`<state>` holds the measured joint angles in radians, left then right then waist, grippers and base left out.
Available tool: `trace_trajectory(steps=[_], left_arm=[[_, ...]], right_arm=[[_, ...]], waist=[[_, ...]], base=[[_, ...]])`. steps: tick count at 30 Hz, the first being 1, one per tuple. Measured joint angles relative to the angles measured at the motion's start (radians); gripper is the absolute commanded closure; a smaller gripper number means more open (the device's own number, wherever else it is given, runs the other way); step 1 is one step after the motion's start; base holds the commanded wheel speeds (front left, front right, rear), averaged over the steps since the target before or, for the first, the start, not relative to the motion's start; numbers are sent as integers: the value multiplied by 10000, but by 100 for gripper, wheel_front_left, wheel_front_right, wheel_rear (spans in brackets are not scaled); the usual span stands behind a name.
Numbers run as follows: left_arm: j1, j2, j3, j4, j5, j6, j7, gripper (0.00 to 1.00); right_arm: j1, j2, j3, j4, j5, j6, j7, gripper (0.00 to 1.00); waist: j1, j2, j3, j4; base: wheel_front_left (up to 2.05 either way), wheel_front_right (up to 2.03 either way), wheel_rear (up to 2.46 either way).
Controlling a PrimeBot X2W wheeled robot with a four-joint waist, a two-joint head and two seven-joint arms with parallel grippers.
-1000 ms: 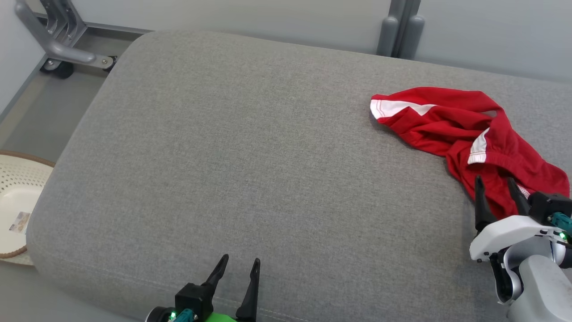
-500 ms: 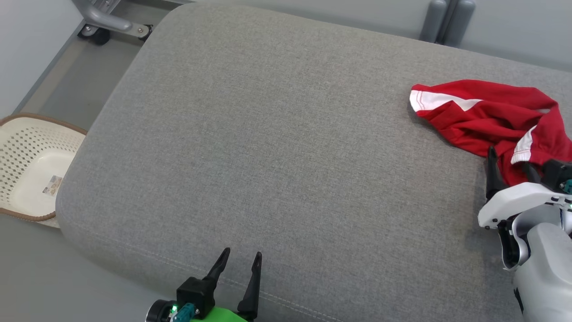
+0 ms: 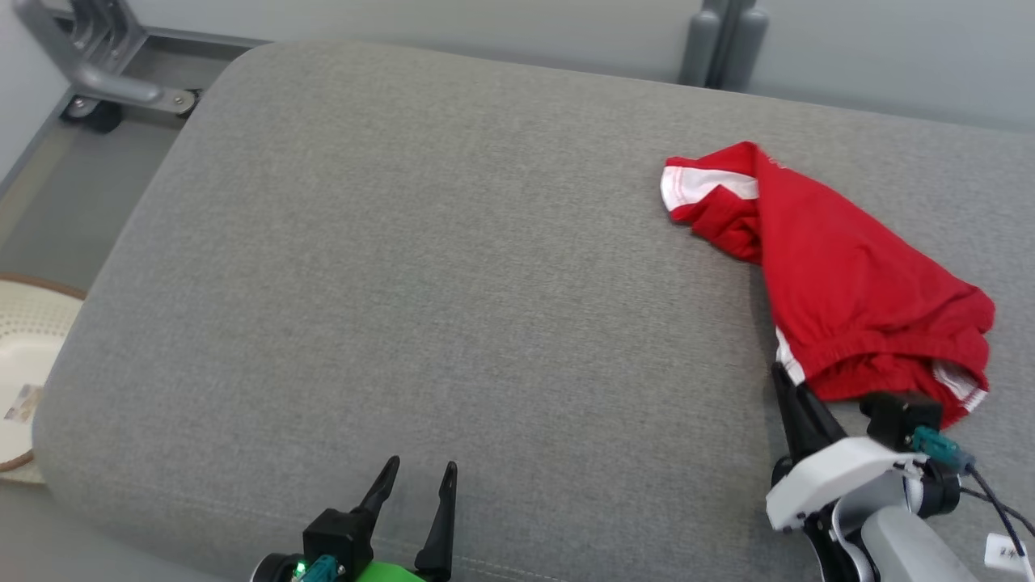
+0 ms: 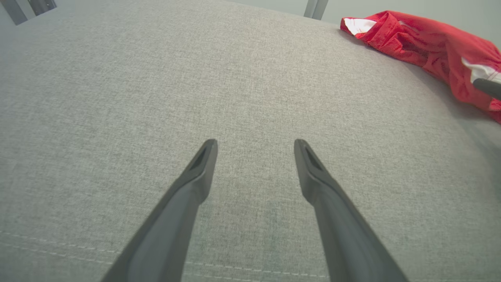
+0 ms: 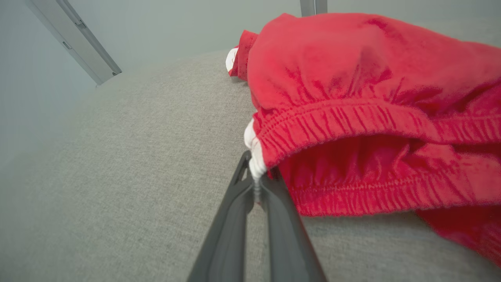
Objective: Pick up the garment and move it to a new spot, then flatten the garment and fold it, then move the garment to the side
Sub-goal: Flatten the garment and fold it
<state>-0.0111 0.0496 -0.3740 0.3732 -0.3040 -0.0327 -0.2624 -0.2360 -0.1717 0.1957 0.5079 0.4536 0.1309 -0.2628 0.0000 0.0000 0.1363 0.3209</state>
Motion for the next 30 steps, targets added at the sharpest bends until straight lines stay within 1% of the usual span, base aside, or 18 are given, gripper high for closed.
trace_trajectory(steps=[3, 7, 10, 13, 16, 18, 20, 21, 22, 23, 26, 30], left_arm=[[-18, -2, -46, -19, -4, -23, 0, 0], [-140, -2, -107, -65, -31, -25, 0, 0], [-224, -2, -121, -35, -4, -42, 0, 0], [-223, -2, -58, 13, 54, -67, 0, 0], [-224, -2, -96, 90, 105, -117, 0, 0], [-224, -2, -144, 128, 105, -117, 0, 0], [-249, -4, -209, 144, 105, -121, 0, 0], [-285, -4, -261, 163, 105, -125, 0, 0], [-347, -4, -303, 186, 104, -127, 0, 0], [-424, -4, -359, 196, 102, -136, 0, 0], [-544, -6, -437, 221, 102, -155, 0, 0], [-715, -4, -366, 190, 100, -134, 0, 0]], right_arm=[[709, -395, 556, -470, 719, 0, 19, 100], [1414, -863, 451, -836, 1534, 0, 48, 100], [1632, -1030, 104, -1108, 1747, 0, 46, 100], [1545, -1035, -188, -1618, 1919, 0, 27, 100], [1118, -1081, -359, -1720, 1871, 0, 15, 100], [625, -1108, -502, -1496, 1703, 0, 12, 100], [118, -1126, -692, -874, 1354, 0, 12, 100], [-125, -1147, -803, -385, 1154, 0, 84, 82], [-349, -1089, -941, 84, 1072, 0, 198, 51], [-546, -1064, -1022, 602, 840, -4, 274, 0], [-1091, -917, -1246, 1710, 196, -4, 378, 0], [-1337, -675, -1367, 1927, -537, 0, 142, 0]], waist=[[0, 0, -145, -469], [0, 0, -319, -1034], [0, 0, -423, -1398], [0, 0, -507, -1725], [0, 0, -558, -2016], [0, 0, -566, -2168], [0, 0, -541, -2257], [0, 0, -512, -2272], [0, 0, -481, -2270], [0, 0, -452, -2247], [0, 0, -379, -2155], [0, 0, -353, -2224]], base=[[0, 0, 0], [0, 0, 0], [0, 0, 0], [0, 0, 0], [0, 0, 0], [0, 0, 0], [0, 0, 0], [0, 0, 0], [0, 0, 0], [0, 0, 0], [0, 0, 0], [0, 0, 0]])
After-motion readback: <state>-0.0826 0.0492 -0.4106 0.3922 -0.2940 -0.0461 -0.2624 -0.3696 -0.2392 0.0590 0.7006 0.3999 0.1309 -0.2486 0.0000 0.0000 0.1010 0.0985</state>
